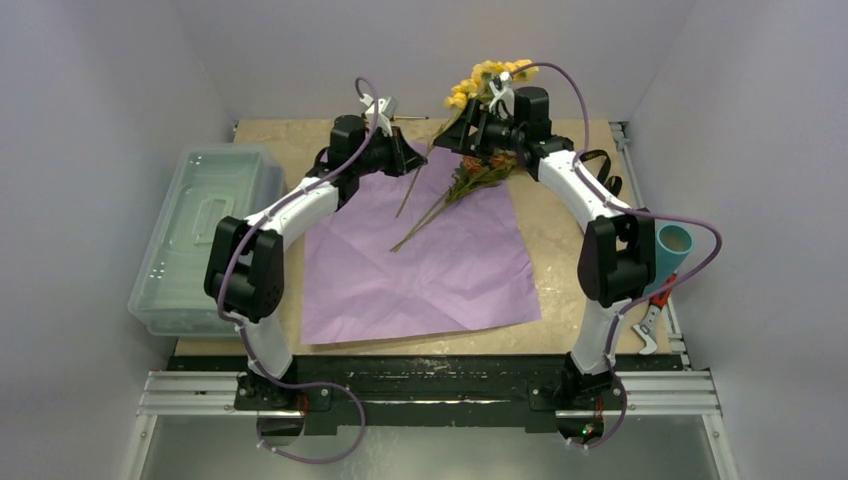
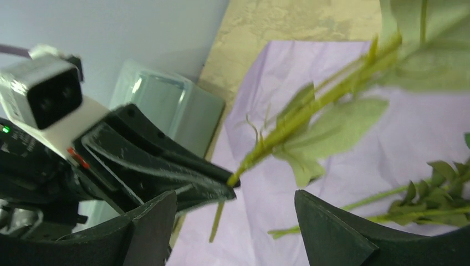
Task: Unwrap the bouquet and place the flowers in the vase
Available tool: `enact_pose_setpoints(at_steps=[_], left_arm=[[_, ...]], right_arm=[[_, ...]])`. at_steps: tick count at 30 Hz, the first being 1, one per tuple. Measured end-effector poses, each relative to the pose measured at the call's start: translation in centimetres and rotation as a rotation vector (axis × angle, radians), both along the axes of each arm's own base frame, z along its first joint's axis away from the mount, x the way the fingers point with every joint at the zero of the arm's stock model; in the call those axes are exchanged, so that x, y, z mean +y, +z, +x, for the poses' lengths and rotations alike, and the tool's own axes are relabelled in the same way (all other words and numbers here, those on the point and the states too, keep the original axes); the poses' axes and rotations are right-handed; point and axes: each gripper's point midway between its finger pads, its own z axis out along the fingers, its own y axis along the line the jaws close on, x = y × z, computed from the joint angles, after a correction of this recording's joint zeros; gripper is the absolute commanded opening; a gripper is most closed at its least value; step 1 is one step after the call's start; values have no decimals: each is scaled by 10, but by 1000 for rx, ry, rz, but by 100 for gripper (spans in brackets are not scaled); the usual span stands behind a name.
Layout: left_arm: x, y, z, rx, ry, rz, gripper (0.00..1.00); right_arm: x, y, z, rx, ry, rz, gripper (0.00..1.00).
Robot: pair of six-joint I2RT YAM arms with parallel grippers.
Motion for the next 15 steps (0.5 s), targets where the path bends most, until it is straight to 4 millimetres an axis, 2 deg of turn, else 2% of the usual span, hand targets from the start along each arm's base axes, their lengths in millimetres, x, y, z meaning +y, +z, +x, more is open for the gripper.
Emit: enact_pose_setpoints(at_steps=[5,9,11,15], left_arm=[[-3,7,-18,-3,-25,-12,0],[-6,23,-26,-37,-35,-31,0],[-8,28,-29,-48,-40,-39,0],[-13,37,-34,-69,-50,-47,0]], right_arm=[[5,13,11,-1,9,81,73],[3,7,17,47,-9,118,68],[3,5,19,67,-14,133,60],[4,9,20,85,-6,172,37]])
